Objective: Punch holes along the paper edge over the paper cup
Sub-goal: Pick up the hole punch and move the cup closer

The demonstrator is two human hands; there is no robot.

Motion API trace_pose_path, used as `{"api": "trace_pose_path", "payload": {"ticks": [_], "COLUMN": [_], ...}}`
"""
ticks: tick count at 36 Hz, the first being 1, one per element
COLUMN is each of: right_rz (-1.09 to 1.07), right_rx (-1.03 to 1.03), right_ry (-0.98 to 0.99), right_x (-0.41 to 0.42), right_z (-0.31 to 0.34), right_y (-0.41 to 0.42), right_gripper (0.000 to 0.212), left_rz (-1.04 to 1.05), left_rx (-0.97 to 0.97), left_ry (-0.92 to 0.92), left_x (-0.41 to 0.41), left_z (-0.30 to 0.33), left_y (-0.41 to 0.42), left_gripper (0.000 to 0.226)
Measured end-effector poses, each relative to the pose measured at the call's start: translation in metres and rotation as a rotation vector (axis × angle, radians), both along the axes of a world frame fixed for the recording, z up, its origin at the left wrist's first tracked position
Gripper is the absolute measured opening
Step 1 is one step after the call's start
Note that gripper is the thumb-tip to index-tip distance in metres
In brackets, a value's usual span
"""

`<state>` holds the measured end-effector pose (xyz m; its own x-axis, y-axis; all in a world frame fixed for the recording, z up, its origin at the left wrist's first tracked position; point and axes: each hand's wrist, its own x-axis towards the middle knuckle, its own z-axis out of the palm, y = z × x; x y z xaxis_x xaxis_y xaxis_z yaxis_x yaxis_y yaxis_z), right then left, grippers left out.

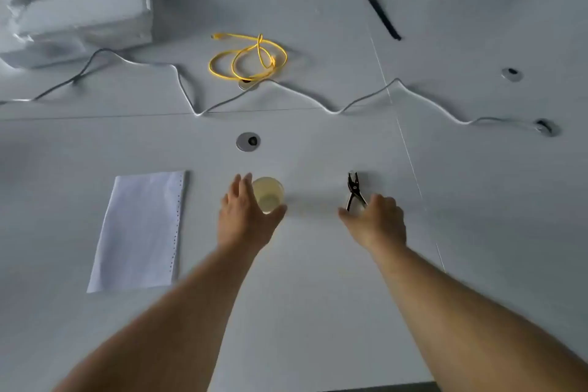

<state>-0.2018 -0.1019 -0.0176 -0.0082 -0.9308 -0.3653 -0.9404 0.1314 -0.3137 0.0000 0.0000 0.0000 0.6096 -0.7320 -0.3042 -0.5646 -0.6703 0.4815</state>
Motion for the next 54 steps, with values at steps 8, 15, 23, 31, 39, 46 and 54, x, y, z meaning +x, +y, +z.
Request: {"api": "trace_pose_path", "payload": {"ticks": [8,15,23,31,39,46,54], "right_rz": [0.017,0.018,0.057,0.072,0.141,0.162,0.144], "right_rx": [-0.017,-0.012,0.019,0.032,0.058,0.088,0.141], "right_ry": [0.117,0.094,0.112,0.154,0.209,0.224,0.218], "right_x": [0.003,-0.003,-0.022,-0.042,-0.065,-0.08,-0.082], "right_z": [-0.021,-0.025,-0.016,-0.013,-0.005,0.004,0.011], "right_y": [-0.007,0.0,0.035,0.082,0.134,0.17,0.185], "right_gripper": [0.067,0.057,0.053,0.057,0.062,0.063,0.062], "left_rz": [-0.005,0.001,-0.037,-0.068,-0.127,-0.174,-0.222], "left_rx": [0.006,-0.006,0.006,0.007,0.013,0.025,-0.006], "left_ry": [-0.059,-0.038,-0.027,0.005,0.014,0.032,0.02], "left_x": [0.002,-0.006,-0.025,-0.047,-0.07,-0.083,-0.086], "left_z": [-0.016,-0.019,-0.013,-0.011,-0.007,-0.007,-0.013], "left_y": [-0.008,0.004,0.043,0.088,0.137,0.173,0.189], "left_gripper": [0.089,0.081,0.083,0.084,0.084,0.085,0.093]}}
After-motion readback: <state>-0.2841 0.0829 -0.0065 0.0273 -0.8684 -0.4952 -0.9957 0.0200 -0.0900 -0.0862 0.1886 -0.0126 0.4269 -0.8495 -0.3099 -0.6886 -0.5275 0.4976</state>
